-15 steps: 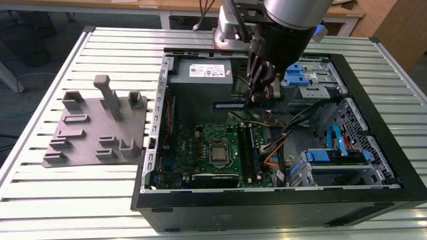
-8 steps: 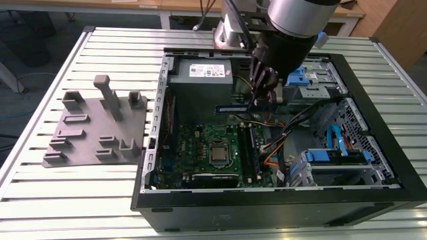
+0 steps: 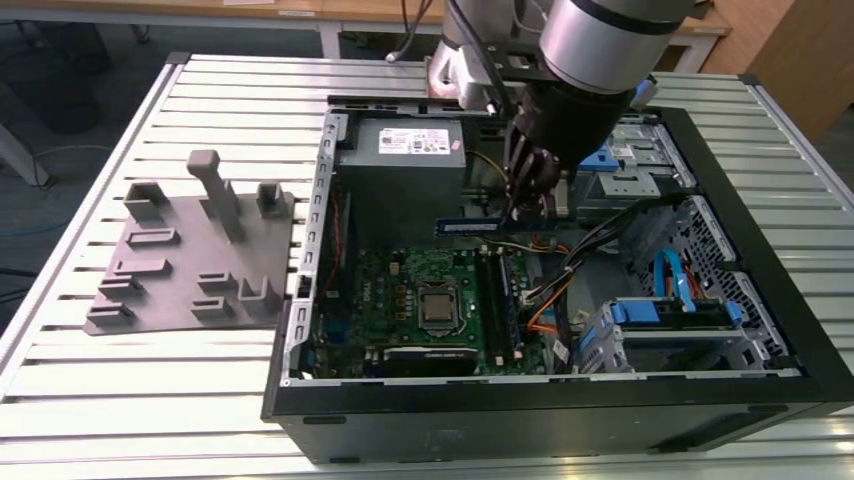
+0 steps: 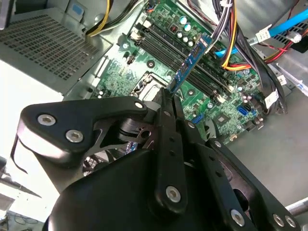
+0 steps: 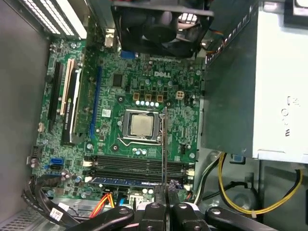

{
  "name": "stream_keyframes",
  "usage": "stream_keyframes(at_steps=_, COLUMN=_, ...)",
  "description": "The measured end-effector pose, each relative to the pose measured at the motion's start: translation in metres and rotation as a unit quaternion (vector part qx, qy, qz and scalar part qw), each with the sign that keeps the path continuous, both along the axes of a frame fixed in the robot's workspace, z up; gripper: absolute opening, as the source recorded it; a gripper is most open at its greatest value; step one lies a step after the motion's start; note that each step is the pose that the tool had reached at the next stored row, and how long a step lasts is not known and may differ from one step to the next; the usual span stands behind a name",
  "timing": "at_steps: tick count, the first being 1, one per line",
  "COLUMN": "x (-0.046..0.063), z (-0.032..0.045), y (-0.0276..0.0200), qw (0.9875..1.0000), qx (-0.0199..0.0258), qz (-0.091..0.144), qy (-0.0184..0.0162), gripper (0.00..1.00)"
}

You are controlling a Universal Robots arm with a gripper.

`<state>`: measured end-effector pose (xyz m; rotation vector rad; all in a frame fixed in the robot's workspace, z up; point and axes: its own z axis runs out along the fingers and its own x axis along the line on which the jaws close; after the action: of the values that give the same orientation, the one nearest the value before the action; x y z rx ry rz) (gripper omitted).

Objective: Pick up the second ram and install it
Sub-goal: 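Pick up the second ram and move it above second insertion slot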

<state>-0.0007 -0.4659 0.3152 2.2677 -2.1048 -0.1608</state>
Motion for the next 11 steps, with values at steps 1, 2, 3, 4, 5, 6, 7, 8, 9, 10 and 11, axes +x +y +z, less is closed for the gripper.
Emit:
stream_keyframes(at_steps=1, x=0.0, z=-0.0016, y=0.0, qw=1.0, qx=0.0, qz=0.0, qy=0.0, gripper=0.11)
stream_keyframes(at_steps=2, x=0.0, z=-0.0032, y=0.0, qw=1.0, qx=0.0, qz=0.0, qy=0.0, gripper=0.11)
stream_keyframes(at_steps=3, x=0.001, z=-0.005, y=0.0, qw=1.0, qx=-0.0001, qz=0.0, qy=0.0, gripper=0.11)
stream_keyframes(at_steps=4, x=0.001, z=-0.0068, y=-0.0002, qw=1.0, qx=0.0, qz=0.0, qy=0.0, gripper=0.11)
stream_keyframes(at_steps=5, x=0.001, z=-0.0088, y=-0.0003, qw=1.0, qx=0.0, qz=0.0, qy=0.0, gripper=0.11)
stream_keyframes(at_steps=6, x=0.001, z=-0.0105, y=-0.0004, qw=1.0, qx=-0.0001, qz=0.0, qy=0.0, gripper=0.11)
stream_keyframes(at_steps=7, x=0.001, z=-0.0123, y=-0.0006, qw=1.0, qx=-0.0001, qz=0.0, qy=0.0, gripper=0.11)
stream_keyframes(at_steps=8, x=0.001, z=-0.0141, y=-0.0007, qw=1.0, qx=-0.0001, qz=0.0, qy=0.0, gripper=0.11)
stream_keyframes(at_steps=9, x=0.001, z=-0.0159, y=-0.0008, qw=1.0, qx=-0.0001, qz=0.0, qy=0.0, gripper=0.11)
stream_keyframes(at_steps=10, x=0.001, z=-0.0176, y=-0.0008, qw=1.0, qx=-0.0001, qz=0.0, qy=0.0, gripper=0.11)
stream_keyframes(at_steps=11, x=0.001, z=-0.0191, y=-0.0009, qw=1.0, qx=-0.0001, qz=0.0, qy=0.0, gripper=0.11)
